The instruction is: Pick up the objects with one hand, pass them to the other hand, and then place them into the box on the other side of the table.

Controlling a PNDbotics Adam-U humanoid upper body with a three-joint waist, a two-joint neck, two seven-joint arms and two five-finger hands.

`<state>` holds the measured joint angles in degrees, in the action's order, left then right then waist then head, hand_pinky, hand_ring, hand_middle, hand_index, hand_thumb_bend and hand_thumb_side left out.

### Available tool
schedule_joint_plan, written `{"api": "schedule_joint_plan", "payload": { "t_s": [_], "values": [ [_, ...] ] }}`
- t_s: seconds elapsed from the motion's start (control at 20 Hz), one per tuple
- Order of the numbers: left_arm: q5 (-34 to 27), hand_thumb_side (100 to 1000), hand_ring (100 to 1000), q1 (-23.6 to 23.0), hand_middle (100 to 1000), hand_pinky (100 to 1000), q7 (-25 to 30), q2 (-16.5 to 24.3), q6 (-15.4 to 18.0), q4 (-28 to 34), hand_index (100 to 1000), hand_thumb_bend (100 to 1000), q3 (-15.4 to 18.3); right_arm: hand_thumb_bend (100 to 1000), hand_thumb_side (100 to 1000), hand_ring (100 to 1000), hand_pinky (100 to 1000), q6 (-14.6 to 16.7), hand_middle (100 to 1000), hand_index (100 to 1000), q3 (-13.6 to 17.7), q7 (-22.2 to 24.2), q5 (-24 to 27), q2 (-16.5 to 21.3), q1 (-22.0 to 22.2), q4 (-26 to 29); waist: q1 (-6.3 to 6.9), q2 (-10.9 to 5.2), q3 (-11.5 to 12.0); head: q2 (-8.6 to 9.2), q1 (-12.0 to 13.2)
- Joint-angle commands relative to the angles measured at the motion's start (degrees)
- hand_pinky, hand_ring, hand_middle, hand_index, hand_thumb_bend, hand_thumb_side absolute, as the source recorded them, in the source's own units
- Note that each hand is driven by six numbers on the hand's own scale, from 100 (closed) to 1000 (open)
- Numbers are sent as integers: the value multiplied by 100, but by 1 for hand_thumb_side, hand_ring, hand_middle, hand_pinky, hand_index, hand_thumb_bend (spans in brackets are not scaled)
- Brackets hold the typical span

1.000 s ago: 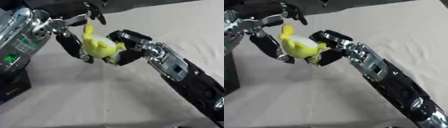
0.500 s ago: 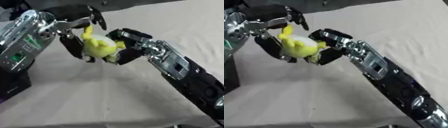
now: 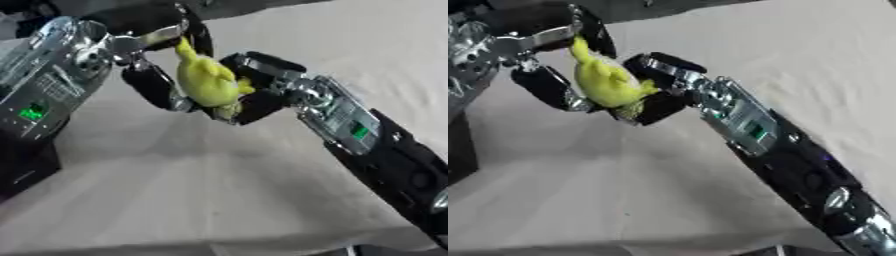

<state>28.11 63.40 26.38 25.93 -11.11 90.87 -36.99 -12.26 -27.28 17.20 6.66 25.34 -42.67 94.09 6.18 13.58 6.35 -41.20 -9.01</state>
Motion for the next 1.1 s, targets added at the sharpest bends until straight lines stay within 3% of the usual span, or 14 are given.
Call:
{"api": "schedule_joint_plan", "payload": {
  "t_s": [0.05, 0.15, 0.6, 0.75, 0.85, 1.1],
  "values": [
    [-118, 105, 622, 97, 562, 752, -119, 18, -31, 8, 648, 378, 31, 221, 100, 626, 759, -28, 428, 460, 16, 23, 48, 53, -95, 177, 42, -130, -5, 1, -10],
    [-150, 100, 600, 90, 541, 744, -111, 1, -43, -49, 616, 357, 14, 224, 100, 625, 758, -27, 429, 463, 13, 35, 49, 60, -91, 182, 44, -129, -11, 3, -8],
    [-457, 100, 553, 59, 515, 731, -19, -62, -27, -167, 571, 467, -19, 241, 100, 623, 754, -23, 429, 473, 16, 70, 30, 69, -61, 179, 43, -122, -28, 19, -21],
    [-547, 100, 547, 46, 476, 725, 44, -70, -43, -204, 519, 485, -28, 247, 100, 625, 754, -22, 427, 471, 19, 62, 29, 76, -57, 186, 43, -119, -32, 17, -24],
    [-643, 100, 519, 35, 445, 720, 69, -82, -105, -249, 496, 562, -20, 251, 100, 626, 752, -28, 427, 472, 18, 50, 31, 79, -51, 188, 41, -116, -33, 13, -26],
    [-1165, 100, 490, -22, 415, 725, 23, -104, -355, -400, 472, 625, -1, 288, 100, 625, 751, -52, 431, 494, 4, 81, -30, 94, -39, 212, 32, -113, -32, 38, -24]
  ]
}}
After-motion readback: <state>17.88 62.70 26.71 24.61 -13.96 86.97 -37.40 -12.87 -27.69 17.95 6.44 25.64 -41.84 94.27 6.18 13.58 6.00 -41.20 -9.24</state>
